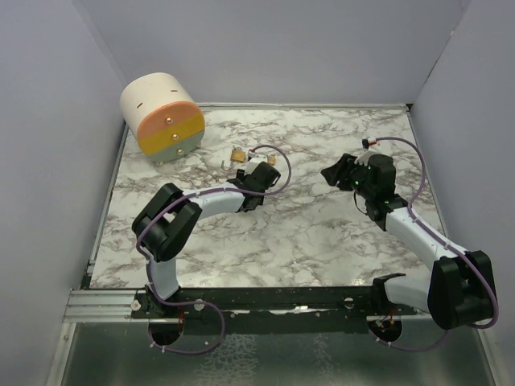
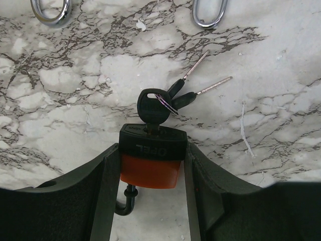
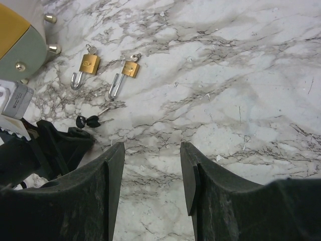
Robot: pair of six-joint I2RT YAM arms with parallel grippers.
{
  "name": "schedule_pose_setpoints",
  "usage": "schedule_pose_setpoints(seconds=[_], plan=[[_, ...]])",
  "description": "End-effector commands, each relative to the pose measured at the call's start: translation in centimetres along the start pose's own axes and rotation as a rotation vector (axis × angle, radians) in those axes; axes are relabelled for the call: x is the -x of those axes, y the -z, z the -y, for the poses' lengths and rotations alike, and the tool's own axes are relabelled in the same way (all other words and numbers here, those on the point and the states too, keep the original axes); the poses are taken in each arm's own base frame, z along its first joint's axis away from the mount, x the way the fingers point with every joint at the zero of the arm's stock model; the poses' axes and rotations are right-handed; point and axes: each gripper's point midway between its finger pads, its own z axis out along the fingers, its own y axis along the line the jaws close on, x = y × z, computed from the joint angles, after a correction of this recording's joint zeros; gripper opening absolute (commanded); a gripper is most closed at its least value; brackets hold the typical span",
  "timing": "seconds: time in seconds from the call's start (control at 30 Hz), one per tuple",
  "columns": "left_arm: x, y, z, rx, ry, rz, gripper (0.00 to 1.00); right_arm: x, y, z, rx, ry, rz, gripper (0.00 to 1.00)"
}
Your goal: Unlock with the key
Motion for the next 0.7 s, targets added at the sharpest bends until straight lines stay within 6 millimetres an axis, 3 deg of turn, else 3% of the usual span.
schedule_pose_setpoints(seconds=[0.0,0.57,0.67], plan=[[1.71,0.34,0.95,-0.089,0.080,0.041,0.00,-0.25,0.22,0.10,0.009,0.015,-0.005,0.49],[0.84,0.04,0.64,-0.113,0.098,0.000,0.00,-0.48,0.09,0.10,0.013,0.011,-0.012,0.49],[0.78,0.16,0.55,-0.114,0.098,-0.006,0.10,-0.50,0.07,0.04,0.017,0.010,-0.012,0.49]])
